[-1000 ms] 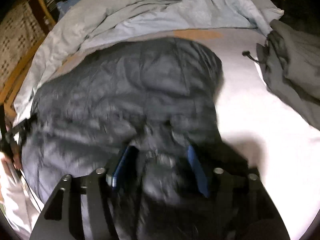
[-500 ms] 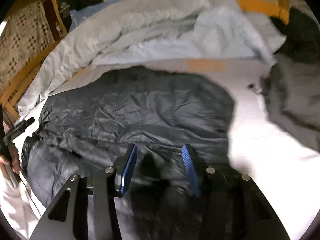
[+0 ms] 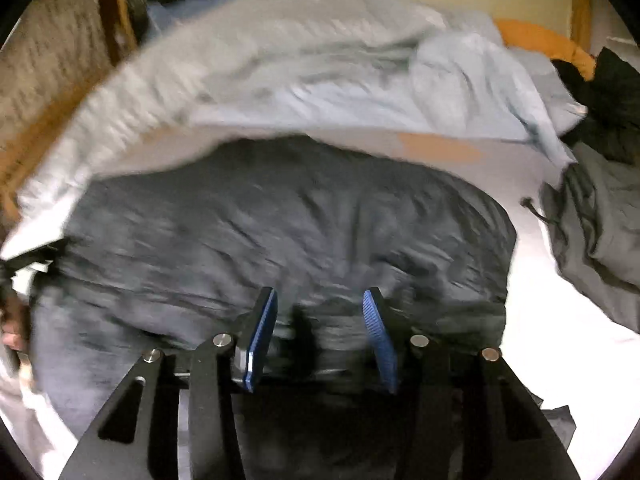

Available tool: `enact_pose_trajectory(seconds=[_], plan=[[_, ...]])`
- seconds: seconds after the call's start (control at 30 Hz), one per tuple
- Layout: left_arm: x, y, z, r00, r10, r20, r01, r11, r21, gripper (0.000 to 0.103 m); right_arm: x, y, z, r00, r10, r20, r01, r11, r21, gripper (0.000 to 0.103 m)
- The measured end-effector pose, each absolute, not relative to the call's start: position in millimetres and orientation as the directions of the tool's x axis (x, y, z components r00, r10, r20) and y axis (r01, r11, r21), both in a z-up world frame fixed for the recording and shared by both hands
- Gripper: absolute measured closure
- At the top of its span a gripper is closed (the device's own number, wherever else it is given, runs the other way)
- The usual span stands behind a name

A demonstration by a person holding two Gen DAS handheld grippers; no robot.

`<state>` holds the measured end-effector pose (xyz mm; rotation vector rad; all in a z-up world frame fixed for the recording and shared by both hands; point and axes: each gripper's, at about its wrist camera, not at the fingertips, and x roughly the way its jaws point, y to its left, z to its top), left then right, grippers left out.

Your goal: Fold large clothes

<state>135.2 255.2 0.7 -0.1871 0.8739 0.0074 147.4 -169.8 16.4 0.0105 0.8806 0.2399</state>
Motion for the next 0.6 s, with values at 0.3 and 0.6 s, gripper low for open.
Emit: enact_pose_trajectory(seconds=[0.3,0.6], plan=[[122.8,259.8,19.9,0.717,-0.056,-0.695,-0.094,0.980,-0.175,0.046,184.3,-113.2,-41.7,0.359,0.261,-0.896,-0.298,0.942,0.155,0.055],[119.9,230.3,16.0,0.628,-0.144,-0.765,0.095,0.990,-0.109,0.045,172.5,-100.2,-2.7,0.435,0.349,-0.830,-0.367,0.911,0.190,0.055]])
